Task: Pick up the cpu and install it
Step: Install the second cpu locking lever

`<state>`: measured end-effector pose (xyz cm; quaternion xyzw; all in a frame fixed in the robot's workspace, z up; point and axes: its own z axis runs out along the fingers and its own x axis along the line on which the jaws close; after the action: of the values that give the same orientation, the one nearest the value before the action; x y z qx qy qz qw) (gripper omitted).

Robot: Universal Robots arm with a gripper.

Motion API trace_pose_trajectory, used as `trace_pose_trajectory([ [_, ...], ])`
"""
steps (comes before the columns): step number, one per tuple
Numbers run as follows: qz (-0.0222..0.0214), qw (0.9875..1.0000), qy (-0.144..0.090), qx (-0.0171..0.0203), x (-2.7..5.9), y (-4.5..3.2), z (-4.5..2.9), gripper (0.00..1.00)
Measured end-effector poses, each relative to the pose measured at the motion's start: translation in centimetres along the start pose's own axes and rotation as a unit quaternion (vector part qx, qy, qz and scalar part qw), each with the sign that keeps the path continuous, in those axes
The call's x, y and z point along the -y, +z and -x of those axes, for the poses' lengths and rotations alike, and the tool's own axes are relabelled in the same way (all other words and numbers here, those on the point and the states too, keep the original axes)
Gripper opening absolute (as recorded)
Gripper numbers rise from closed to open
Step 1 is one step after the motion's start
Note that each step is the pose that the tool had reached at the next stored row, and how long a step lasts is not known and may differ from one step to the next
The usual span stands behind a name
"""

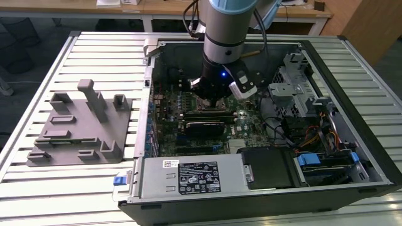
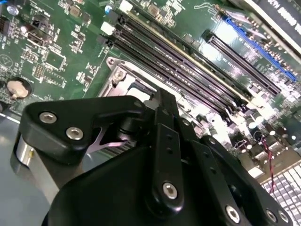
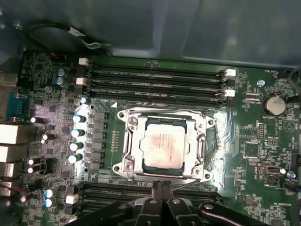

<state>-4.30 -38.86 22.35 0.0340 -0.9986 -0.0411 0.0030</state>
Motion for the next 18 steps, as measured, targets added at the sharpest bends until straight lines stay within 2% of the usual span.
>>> trace_pose_trajectory([
  [4,0.0015,1.0000,0.000,0.0000,0.12,0.35,-0.25,0.11],
  [13,0.0130,0.9999,0.000,0.0008,0.59,0.68,-1.74,0.11],
  [18,0.0139,0.9999,0.000,0.0008,0.73,1.19,-2.07,0.11],
])
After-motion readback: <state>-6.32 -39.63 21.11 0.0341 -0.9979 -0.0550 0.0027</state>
